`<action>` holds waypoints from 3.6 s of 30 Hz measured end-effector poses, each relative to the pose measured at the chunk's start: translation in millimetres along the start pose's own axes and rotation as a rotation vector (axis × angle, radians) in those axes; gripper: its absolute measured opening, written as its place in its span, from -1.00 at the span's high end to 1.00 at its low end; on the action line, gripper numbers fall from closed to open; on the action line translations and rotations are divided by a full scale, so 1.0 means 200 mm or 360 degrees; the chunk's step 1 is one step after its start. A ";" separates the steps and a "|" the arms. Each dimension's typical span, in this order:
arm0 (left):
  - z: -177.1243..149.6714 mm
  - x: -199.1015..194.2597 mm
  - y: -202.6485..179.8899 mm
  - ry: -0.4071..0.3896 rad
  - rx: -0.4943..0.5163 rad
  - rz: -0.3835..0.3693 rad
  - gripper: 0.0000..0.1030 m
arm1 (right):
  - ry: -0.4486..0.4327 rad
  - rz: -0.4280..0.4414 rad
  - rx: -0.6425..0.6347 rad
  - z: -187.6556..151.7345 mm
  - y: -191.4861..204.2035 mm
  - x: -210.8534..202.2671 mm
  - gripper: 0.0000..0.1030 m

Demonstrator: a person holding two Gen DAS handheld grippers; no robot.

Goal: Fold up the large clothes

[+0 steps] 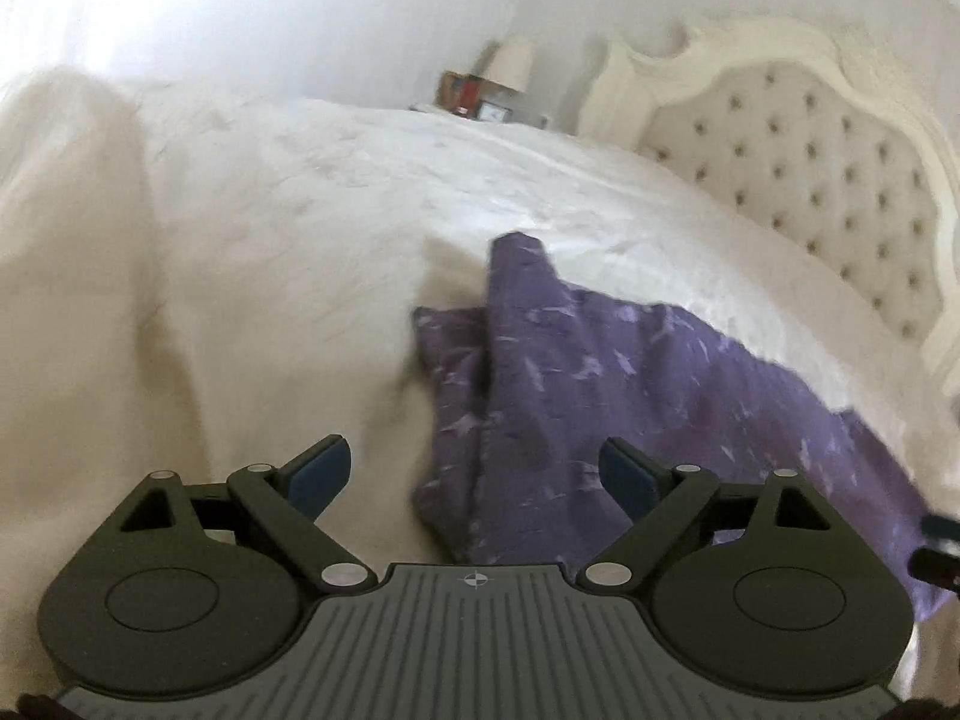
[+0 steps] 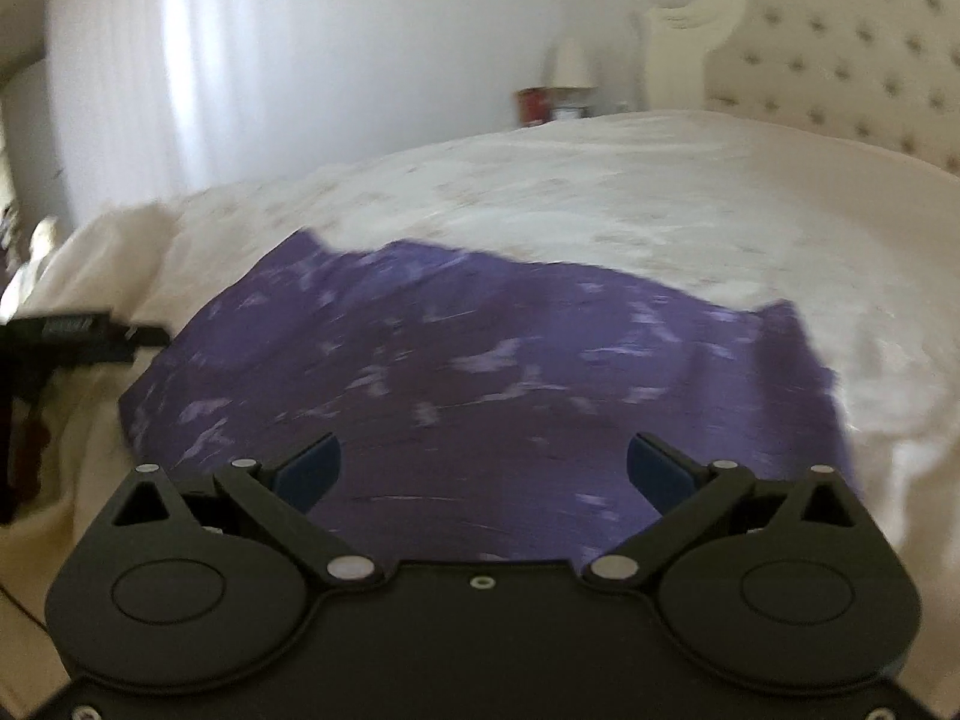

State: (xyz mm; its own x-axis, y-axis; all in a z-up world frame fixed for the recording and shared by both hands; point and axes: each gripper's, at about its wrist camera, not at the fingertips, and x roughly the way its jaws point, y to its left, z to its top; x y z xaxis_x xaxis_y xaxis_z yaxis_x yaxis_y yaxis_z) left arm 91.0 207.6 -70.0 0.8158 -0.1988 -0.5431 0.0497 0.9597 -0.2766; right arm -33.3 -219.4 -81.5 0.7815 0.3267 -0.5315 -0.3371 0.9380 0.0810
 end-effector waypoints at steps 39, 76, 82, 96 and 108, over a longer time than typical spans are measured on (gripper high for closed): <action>0.00 0.14 0.07 0.0089 -0.0133 0.0092 -1.00 | 0.0213 0.0286 0.1145 -0.19 -0.91 0.15 -1.00; -0.03 0.62 -0.91 0.0426 0.0143 -0.0143 0.87 | 0.0139 0.0467 0.1357 -0.25 -0.97 0.29 -1.00; -0.02 0.62 -0.91 0.0436 0.0183 -0.0125 0.95 | 0.0132 0.0468 0.1350 -0.25 -0.97 0.29 -1.00; -0.27 0.26 -0.86 0.0441 0.0047 -0.0198 0.94 | 0.0112 0.0478 0.1346 -0.27 -0.97 0.28 -1.00; -0.34 0.28 -0.82 0.0394 0.0042 -0.0234 0.95 | 0.0127 0.0427 0.1330 -0.28 -0.99 0.22 -0.04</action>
State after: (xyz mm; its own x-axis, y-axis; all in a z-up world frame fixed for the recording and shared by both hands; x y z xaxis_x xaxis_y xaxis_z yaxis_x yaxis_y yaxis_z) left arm 89.0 25.7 -108.0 0.6334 -0.3755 -0.6766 0.1748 0.9212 -0.3476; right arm 38.3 -397.0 -168.1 0.6816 0.5683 -0.4609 0.0148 0.6191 0.7852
